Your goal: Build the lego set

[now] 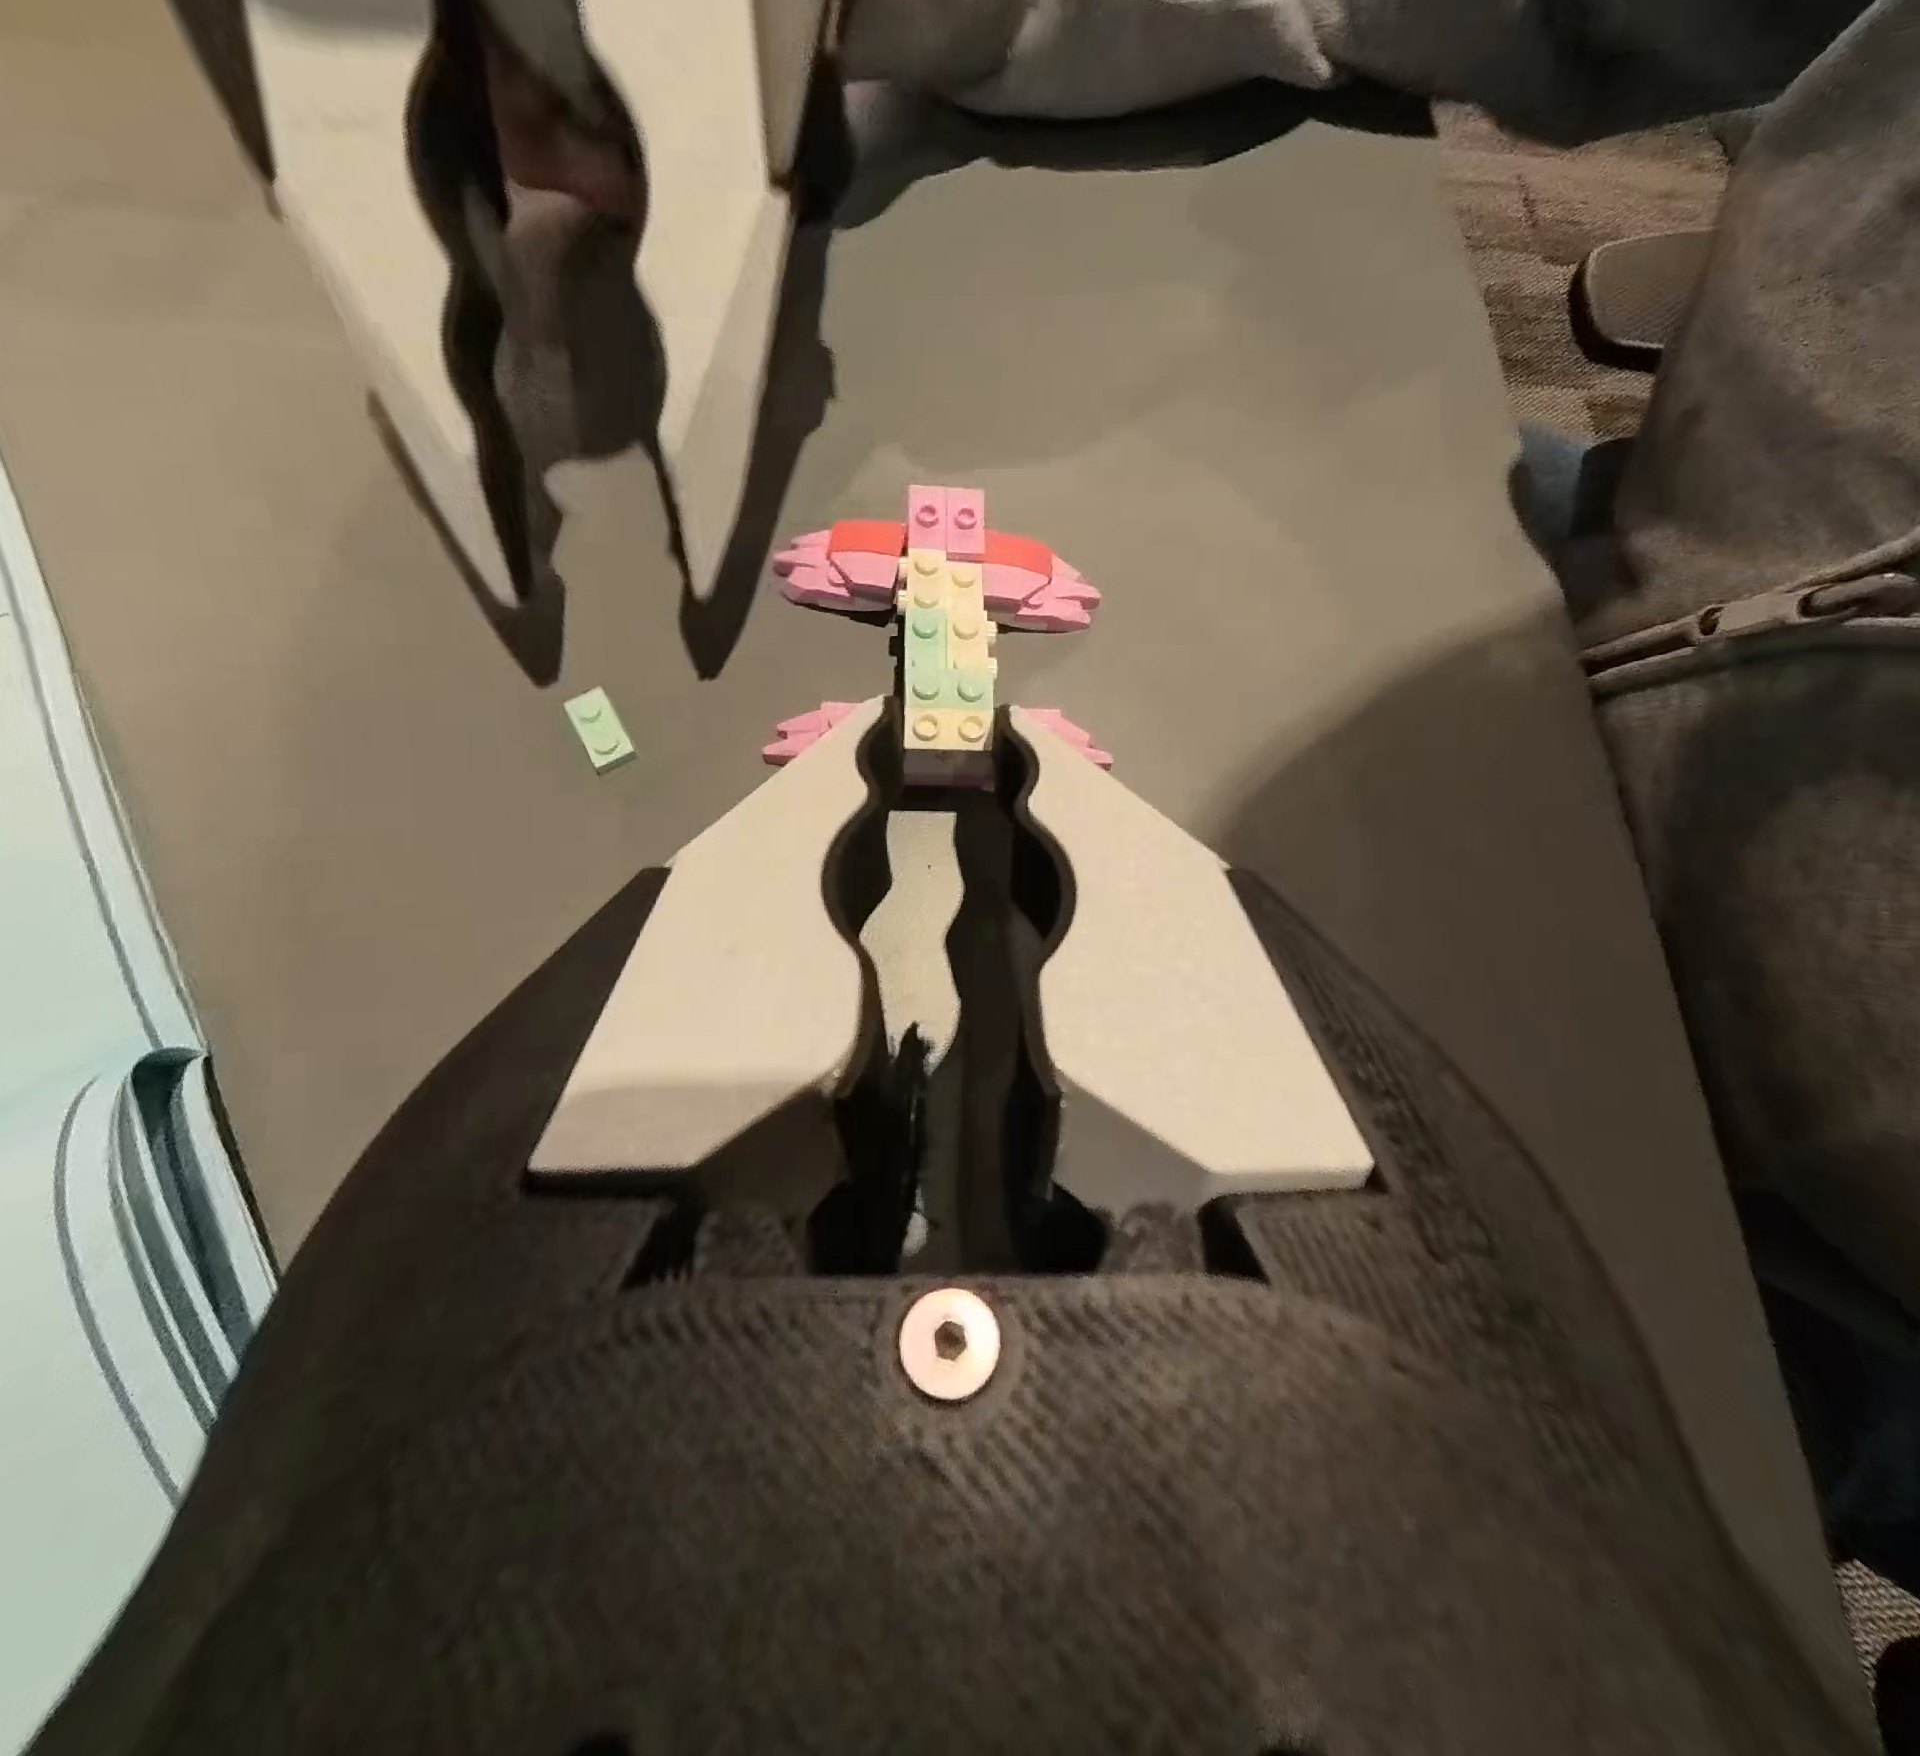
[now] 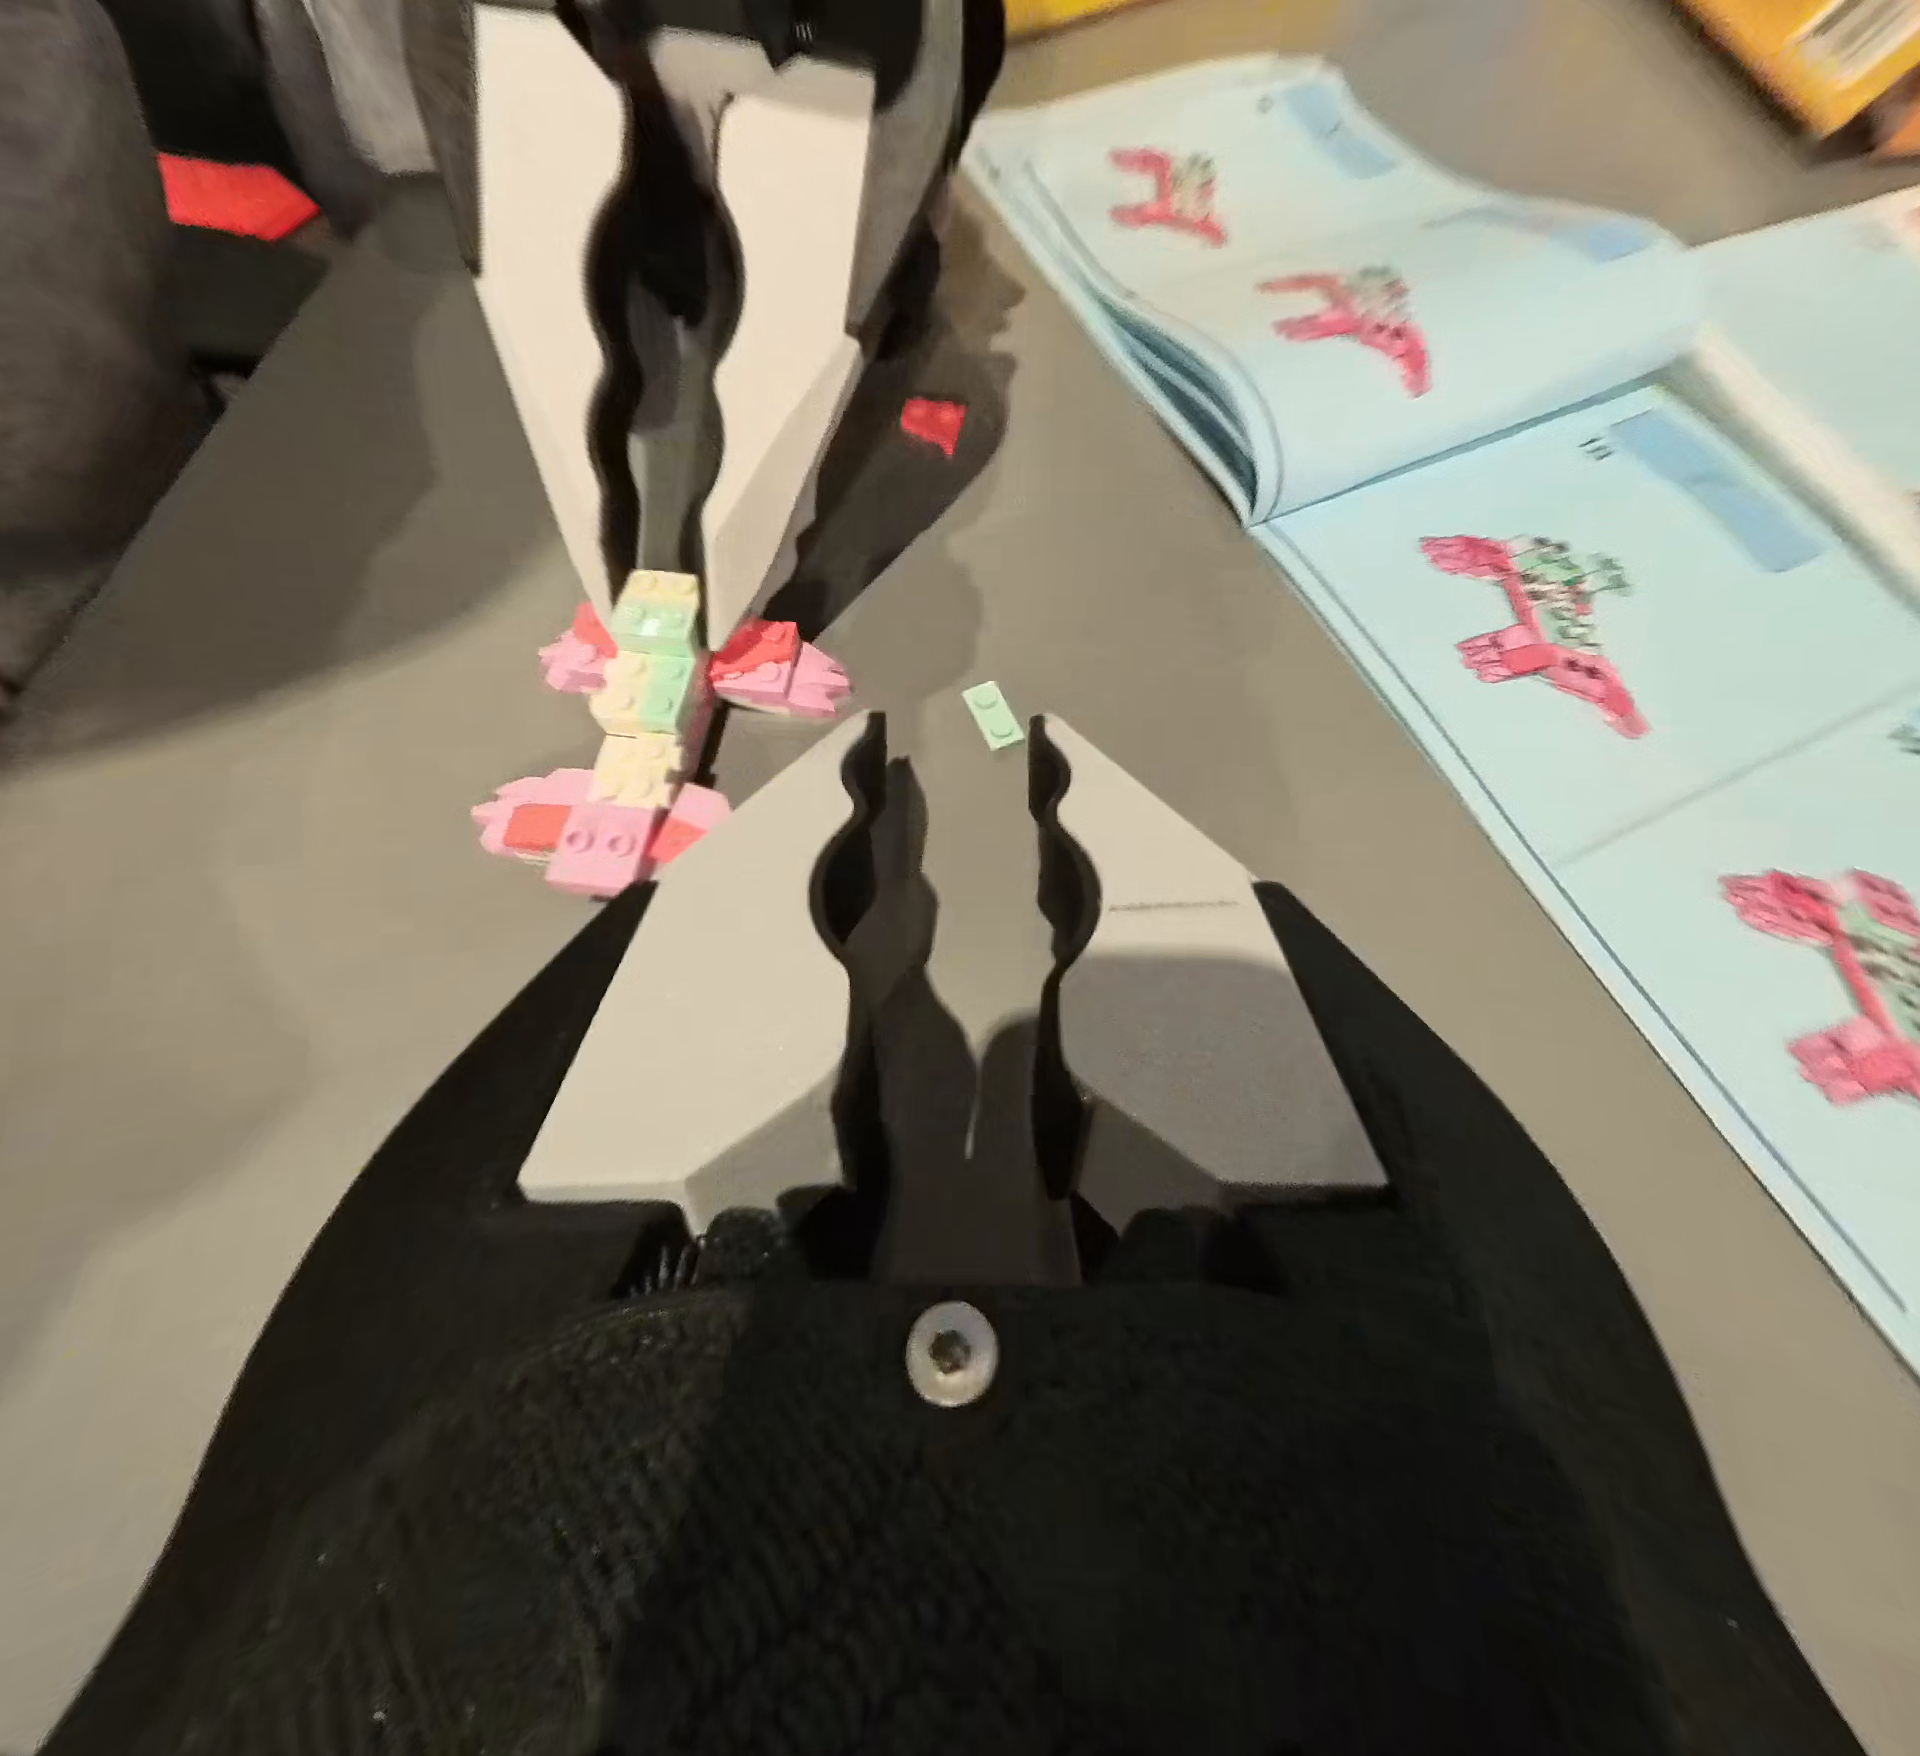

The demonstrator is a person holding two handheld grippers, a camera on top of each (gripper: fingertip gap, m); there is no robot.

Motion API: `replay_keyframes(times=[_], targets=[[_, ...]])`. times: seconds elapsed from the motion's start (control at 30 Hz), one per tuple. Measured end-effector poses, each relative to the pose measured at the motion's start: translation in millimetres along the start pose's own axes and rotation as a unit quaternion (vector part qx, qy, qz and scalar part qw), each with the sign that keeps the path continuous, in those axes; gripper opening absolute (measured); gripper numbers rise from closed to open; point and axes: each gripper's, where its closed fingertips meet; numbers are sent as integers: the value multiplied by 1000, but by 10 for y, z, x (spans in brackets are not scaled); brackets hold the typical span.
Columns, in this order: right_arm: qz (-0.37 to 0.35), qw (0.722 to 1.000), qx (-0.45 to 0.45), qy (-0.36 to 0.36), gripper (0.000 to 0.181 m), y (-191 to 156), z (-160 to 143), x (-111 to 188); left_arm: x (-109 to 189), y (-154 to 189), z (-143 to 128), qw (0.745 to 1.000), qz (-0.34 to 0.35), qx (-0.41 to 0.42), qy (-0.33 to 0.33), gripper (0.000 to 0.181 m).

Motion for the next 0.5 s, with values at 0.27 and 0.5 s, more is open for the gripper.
replay_keyframes(times=[0.27,0.5], targets=[[50,996,-13,-70,11,117,-114,-209,-5,4,2,1000,-3,7,5,16],[-15,999,-16,-31,5,27,-75,-23,-12,0,5,1000,6,0,6,16]])
Point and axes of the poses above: each gripper's, where its closed fingertips meet, x back along the fingers, z out of its top, y = z × x across the jaws, and after that the axes turned 12 degrees about z, right-handed
